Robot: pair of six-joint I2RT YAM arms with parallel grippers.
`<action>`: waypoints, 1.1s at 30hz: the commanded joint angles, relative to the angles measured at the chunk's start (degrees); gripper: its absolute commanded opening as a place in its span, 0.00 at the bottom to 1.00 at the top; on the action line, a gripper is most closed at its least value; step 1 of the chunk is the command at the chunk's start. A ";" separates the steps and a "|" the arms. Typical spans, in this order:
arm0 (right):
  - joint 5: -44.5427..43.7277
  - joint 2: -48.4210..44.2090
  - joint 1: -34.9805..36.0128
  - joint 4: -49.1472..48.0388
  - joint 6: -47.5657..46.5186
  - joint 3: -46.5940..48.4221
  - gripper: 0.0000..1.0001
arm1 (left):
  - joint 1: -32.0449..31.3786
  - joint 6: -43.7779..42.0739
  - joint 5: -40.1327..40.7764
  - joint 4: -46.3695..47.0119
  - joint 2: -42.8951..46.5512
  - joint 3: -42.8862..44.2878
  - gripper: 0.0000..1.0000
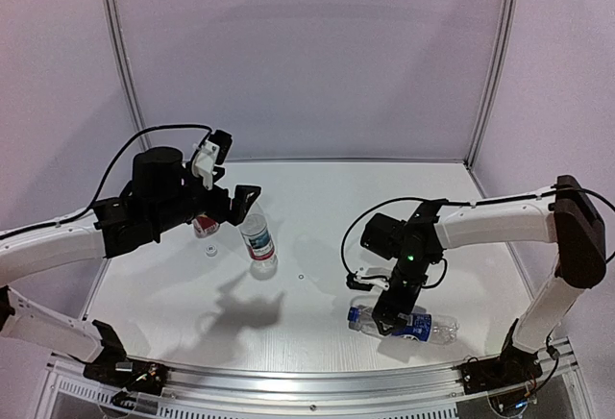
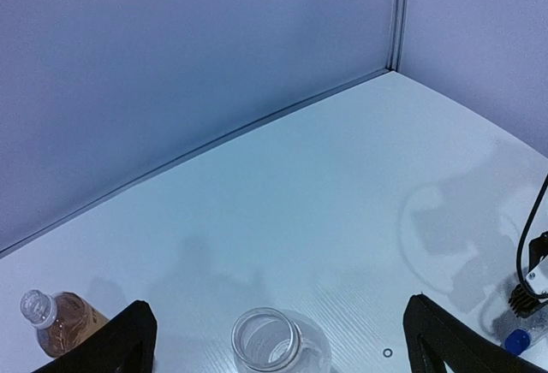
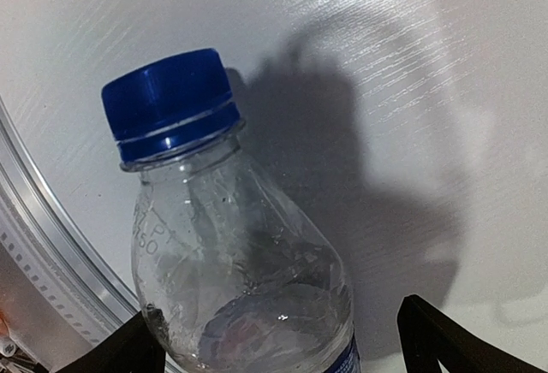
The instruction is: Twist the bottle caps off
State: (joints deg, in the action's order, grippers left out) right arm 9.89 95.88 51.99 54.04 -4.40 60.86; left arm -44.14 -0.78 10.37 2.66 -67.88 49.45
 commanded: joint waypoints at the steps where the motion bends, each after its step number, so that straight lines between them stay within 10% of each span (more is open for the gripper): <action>1: -2.72 1.16 -0.25 -2.19 2.05 0.19 0.95 | -0.42 0.44 -0.02 -1.86 2.12 1.64 0.99; 33: 6.67 9.59 -0.35 -3.19 -3.50 10.95 0.57 | 0.38 0.49 1.96 -8.49 5.42 5.66 0.99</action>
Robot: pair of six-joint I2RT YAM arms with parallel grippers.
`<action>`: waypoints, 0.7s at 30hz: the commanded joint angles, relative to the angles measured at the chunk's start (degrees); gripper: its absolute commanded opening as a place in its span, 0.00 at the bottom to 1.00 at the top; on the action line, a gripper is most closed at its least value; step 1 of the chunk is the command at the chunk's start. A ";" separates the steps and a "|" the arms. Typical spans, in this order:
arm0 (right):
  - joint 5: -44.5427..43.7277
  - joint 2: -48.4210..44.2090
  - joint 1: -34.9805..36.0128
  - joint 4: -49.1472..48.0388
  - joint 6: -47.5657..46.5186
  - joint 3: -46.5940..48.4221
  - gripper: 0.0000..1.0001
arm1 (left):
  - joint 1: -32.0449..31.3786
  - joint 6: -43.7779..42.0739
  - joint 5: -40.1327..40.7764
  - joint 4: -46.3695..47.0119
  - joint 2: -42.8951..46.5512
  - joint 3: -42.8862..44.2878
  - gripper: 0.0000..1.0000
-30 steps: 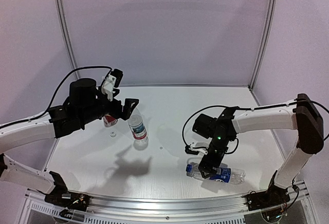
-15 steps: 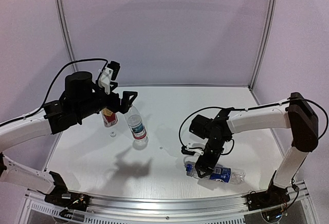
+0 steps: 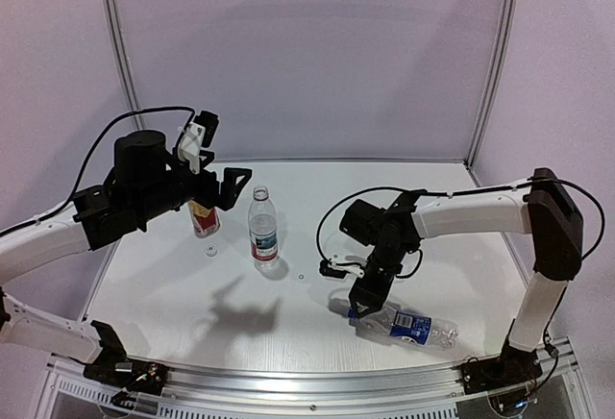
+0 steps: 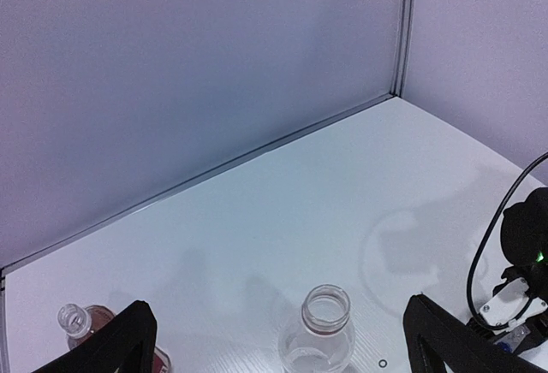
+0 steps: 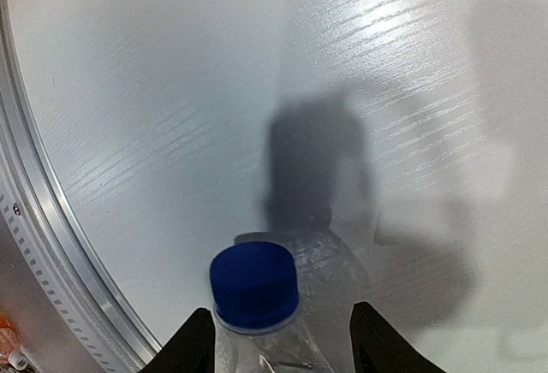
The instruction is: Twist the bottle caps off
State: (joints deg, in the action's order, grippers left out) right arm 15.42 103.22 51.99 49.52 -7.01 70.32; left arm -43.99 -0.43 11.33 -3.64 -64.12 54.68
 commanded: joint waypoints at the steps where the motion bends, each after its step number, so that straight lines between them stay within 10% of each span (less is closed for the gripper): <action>1: 1.17 2.33 -0.37 1.91 -0.70 1.81 0.63 | 0.22 0.11 0.91 -2.17 1.98 0.01 0.99; 7: -1.37 -2.01 -0.37 4.17 0.39 0.07 0.98 | 0.29 0.08 1.23 -2.45 3.50 -1.35 0.99; 21: -3.66 -8.88 -0.38 1.72 15.69 -11.25 0.99 | 0.23 1.74 -0.65 -1.21 2.53 -1.20 0.99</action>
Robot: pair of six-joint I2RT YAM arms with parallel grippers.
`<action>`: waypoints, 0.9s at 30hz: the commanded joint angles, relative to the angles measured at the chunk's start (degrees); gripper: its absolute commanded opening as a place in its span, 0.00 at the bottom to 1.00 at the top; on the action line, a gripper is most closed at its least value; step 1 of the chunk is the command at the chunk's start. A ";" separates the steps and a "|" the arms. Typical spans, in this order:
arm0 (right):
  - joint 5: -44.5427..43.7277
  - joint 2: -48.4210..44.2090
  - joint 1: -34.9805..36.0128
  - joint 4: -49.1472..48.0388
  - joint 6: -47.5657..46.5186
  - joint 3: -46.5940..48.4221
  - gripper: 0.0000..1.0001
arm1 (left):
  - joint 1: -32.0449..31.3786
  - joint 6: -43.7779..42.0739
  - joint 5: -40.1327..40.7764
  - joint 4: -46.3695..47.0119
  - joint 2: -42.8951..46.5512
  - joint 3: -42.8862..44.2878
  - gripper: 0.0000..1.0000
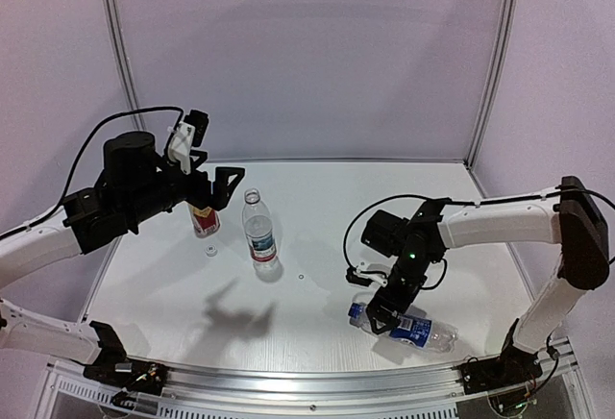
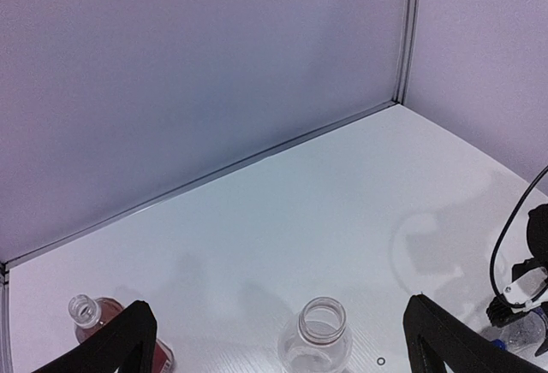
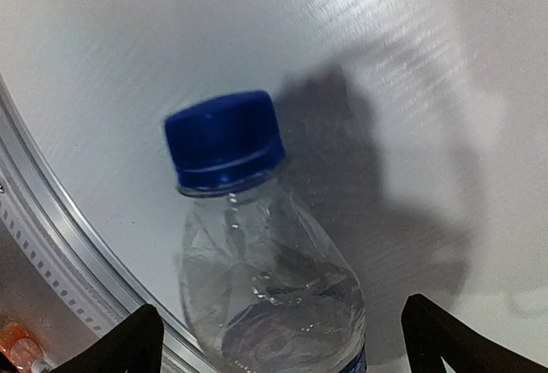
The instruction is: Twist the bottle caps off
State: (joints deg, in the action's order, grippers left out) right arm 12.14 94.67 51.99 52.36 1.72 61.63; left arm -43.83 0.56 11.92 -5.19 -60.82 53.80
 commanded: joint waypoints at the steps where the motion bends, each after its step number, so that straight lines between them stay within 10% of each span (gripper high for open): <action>1: -0.60 -0.06 -0.33 -1.55 8.21 -3.02 0.99 | 0.00 0.83 -1.36 0.35 -0.93 -0.16 0.99; 7: -1.63 1.21 -0.26 -3.12 11.34 -3.86 0.89 | -0.52 1.52 -1.38 0.53 -1.15 0.12 0.99; 14: 1.07 0.13 -0.28 -5.41 11.25 -4.95 0.46 | -0.81 1.73 -1.05 0.40 -0.97 0.16 0.99; 27: -8.56 12.91 -1.70 -2.41 6.97 16.35 0.46 | -0.98 2.23 1.25 -0.32 -0.40 0.80 0.99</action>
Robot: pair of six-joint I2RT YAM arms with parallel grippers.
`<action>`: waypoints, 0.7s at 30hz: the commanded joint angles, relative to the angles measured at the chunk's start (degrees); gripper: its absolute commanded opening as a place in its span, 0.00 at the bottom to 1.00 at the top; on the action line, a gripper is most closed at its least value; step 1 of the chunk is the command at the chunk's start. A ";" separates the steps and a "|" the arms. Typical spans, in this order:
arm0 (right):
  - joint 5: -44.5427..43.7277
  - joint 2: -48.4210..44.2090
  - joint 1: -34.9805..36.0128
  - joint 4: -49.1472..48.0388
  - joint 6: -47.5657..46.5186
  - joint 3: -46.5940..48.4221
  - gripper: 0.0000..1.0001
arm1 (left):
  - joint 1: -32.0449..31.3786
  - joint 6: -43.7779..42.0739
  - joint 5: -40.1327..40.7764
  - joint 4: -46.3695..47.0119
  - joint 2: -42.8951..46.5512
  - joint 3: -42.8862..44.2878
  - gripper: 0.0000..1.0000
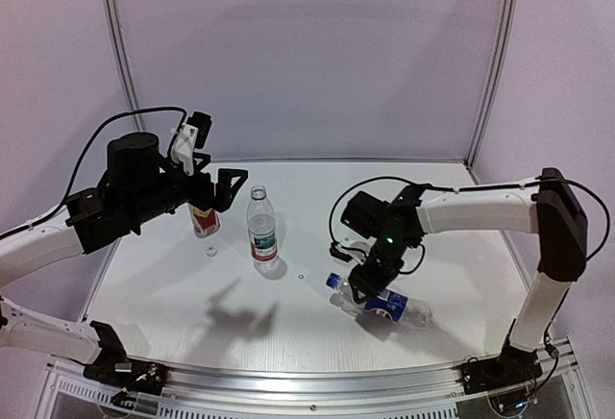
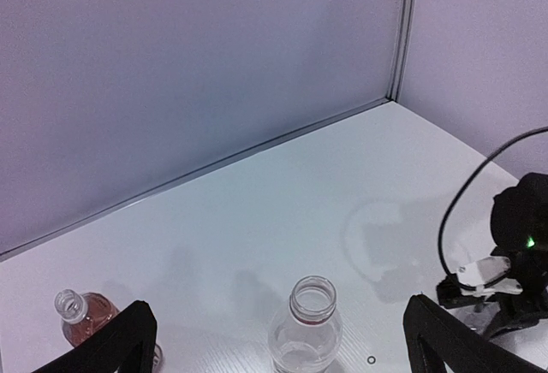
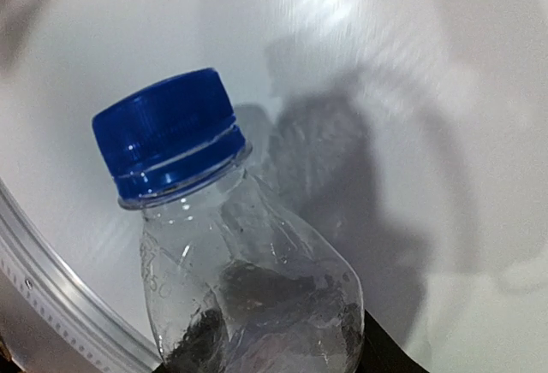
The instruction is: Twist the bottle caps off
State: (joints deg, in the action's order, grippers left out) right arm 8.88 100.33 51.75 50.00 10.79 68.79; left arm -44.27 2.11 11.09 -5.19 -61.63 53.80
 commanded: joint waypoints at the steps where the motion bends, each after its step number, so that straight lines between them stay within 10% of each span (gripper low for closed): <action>1: -5.71 9.42 -1.73 -0.18 -2.43 11.55 0.46 | -0.54 1.02 3.21 -1.00 0.38 1.37 0.99; 10: -5.70 16.96 -5.13 -1.34 -1.55 20.09 0.49 | -0.55 1.60 10.60 -10.39 0.44 8.41 0.99; 21: -3.85 12.71 -5.45 -1.41 -9.25 15.35 0.95 | 4.03 15.62 -3.82 -17.08 5.88 11.83 0.99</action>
State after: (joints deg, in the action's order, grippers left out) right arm 4.01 116.31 46.46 47.68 6.11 87.11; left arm -42.48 11.49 15.75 -17.58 -56.58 61.71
